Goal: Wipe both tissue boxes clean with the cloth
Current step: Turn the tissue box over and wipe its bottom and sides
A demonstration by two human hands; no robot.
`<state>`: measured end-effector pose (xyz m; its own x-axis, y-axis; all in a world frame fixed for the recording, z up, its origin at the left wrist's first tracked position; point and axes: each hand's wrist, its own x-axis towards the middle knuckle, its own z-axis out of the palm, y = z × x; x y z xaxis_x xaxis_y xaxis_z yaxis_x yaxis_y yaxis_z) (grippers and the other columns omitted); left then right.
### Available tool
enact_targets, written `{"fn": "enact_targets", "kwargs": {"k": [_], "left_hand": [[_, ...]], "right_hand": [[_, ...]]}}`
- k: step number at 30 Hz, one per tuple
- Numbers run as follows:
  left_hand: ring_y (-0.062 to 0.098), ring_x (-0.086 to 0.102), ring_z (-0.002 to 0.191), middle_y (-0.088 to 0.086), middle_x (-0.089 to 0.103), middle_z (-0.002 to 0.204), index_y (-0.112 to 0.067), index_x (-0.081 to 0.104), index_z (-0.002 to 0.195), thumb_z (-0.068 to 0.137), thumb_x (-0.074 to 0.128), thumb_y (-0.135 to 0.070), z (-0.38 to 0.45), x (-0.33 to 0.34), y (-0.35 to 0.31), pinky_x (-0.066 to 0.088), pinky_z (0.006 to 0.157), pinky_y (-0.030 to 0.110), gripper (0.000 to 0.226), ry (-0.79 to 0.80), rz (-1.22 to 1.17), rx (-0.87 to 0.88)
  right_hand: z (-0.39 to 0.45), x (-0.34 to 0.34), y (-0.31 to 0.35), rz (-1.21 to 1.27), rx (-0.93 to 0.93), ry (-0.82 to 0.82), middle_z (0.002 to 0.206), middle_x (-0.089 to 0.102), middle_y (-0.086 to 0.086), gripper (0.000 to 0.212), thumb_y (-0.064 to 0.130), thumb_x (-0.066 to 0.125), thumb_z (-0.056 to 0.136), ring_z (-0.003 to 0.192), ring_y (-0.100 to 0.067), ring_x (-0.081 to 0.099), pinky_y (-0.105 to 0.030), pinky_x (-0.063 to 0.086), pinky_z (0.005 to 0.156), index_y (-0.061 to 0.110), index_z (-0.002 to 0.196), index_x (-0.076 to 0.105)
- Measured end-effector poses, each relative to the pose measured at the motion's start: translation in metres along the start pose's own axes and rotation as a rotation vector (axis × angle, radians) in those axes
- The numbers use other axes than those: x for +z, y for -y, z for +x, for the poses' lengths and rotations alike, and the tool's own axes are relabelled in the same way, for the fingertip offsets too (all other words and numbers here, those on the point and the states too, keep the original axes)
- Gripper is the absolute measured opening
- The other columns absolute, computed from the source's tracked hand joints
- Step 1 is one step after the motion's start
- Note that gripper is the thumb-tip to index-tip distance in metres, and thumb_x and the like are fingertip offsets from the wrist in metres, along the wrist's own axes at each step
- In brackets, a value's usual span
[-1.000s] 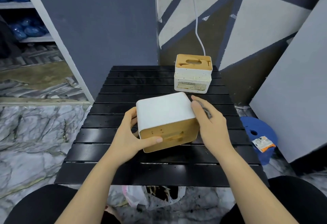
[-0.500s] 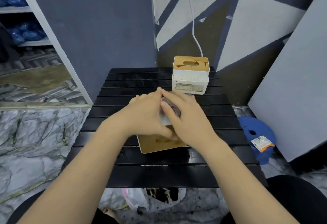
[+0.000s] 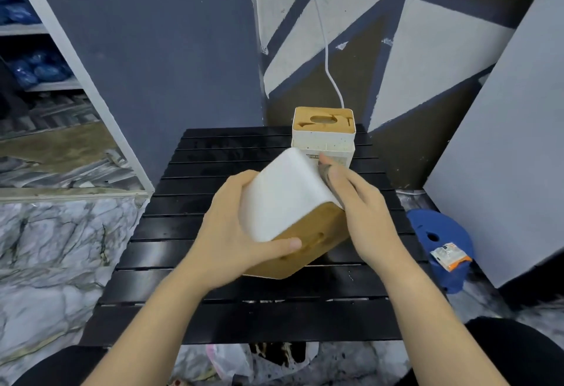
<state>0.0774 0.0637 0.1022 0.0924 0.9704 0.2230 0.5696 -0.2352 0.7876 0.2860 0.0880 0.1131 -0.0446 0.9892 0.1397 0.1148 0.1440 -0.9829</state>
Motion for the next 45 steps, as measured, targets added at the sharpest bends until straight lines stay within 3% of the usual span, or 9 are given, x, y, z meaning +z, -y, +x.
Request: {"fn": "enact_targets", "kwargs": {"k": [5,8,11,21,27,31,35,41,45], "left_hand": [[-0.006,0.045,0.121,-0.033,0.041,0.126,-0.059,0.029,0.124,0.05,0.081,-0.074,-0.012,0.023,0.017,0.041,0.085,0.011,0.092,-0.176,-0.027,0.009],[-0.002,0.049,0.122,-0.029,0.045,0.128,-0.05,0.032,0.13,0.052,0.085,-0.071,-0.017,0.028,0.033,0.04,0.087,0.004,0.096,-0.206,-0.081,0.024],[0.001,0.05,0.125,-0.026,0.045,0.132,-0.031,0.035,0.138,0.058,0.086,-0.066,-0.024,0.03,0.05,0.039,0.091,0.004,0.101,-0.201,-0.102,0.028],[-0.006,0.047,0.129,-0.039,0.04,0.136,-0.054,0.021,0.14,0.064,0.08,-0.072,-0.044,0.026,0.084,0.046,0.099,0.021,0.098,-0.015,-0.076,-0.098],[-0.035,0.021,0.126,-0.039,0.022,0.142,-0.04,0.023,0.146,0.082,0.042,-0.073,-0.037,0.032,0.07,0.021,0.097,-0.007,0.074,-0.077,0.073,-0.043],[-0.012,0.05,0.123,-0.037,0.047,0.133,-0.047,0.026,0.143,0.063,0.082,-0.067,-0.039,0.023,0.082,0.045,0.093,0.013,0.1,-0.003,0.002,-0.134],[-0.018,0.045,0.121,-0.039,0.048,0.132,-0.05,0.025,0.139,0.06,0.087,-0.065,-0.045,0.023,0.083,0.041,0.088,0.01,0.102,-0.006,-0.04,-0.196],[-0.018,0.044,0.124,-0.037,0.047,0.135,-0.05,0.025,0.141,0.061,0.088,-0.063,-0.044,0.024,0.083,0.04,0.092,0.01,0.103,-0.005,-0.048,-0.194],[-0.011,0.05,0.123,-0.033,0.052,0.133,-0.049,0.028,0.14,0.061,0.09,-0.059,-0.042,0.023,0.087,0.043,0.094,0.016,0.101,0.003,-0.046,-0.192]], "right_hand": [[0.007,0.022,0.02,-0.302,-0.165,0.078,0.155,0.045,0.024,0.043,0.059,0.046,0.102,0.146,0.004,0.034,-0.038,0.027,0.125,0.049,0.143,0.055],[0.0,0.04,0.027,-0.483,-0.253,0.225,0.165,0.029,0.021,0.05,0.054,0.047,0.103,0.15,0.005,0.019,-0.006,0.006,0.114,0.047,0.152,0.044],[-0.008,0.053,0.027,-0.61,-0.302,0.293,0.169,0.021,0.017,0.054,0.053,0.046,0.104,0.15,0.002,0.011,0.005,-0.004,0.103,0.044,0.156,0.036],[0.007,0.082,0.009,-1.071,-0.184,0.24,0.172,0.019,-0.006,0.056,0.051,0.027,0.109,0.158,-0.025,0.013,-0.048,0.002,0.129,0.03,0.16,0.031],[-0.02,0.125,0.001,-1.108,-0.452,0.312,0.159,0.044,-0.011,0.051,0.046,0.054,0.101,0.148,-0.033,0.037,-0.05,0.021,0.125,0.022,0.146,0.056],[-0.004,0.1,0.0,-1.061,-0.347,0.238,0.158,0.044,-0.01,0.057,0.047,0.026,0.103,0.145,-0.032,0.038,-0.048,0.022,0.123,0.023,0.146,0.054],[0.021,0.057,-0.006,-1.078,-0.209,0.162,0.159,0.042,-0.006,0.073,0.054,0.007,0.099,0.144,-0.027,0.036,-0.046,0.024,0.124,0.024,0.152,0.047],[-0.002,0.039,-0.018,-0.792,-0.193,0.004,0.159,0.042,0.002,0.042,0.033,0.037,0.111,0.147,-0.021,0.032,-0.029,0.019,0.12,0.023,0.15,0.05],[-0.026,0.059,-0.019,-0.886,-0.428,-0.041,0.139,0.058,-0.009,0.037,0.03,0.041,0.106,0.134,-0.028,0.047,-0.048,0.03,0.121,0.012,0.129,0.065]]}}
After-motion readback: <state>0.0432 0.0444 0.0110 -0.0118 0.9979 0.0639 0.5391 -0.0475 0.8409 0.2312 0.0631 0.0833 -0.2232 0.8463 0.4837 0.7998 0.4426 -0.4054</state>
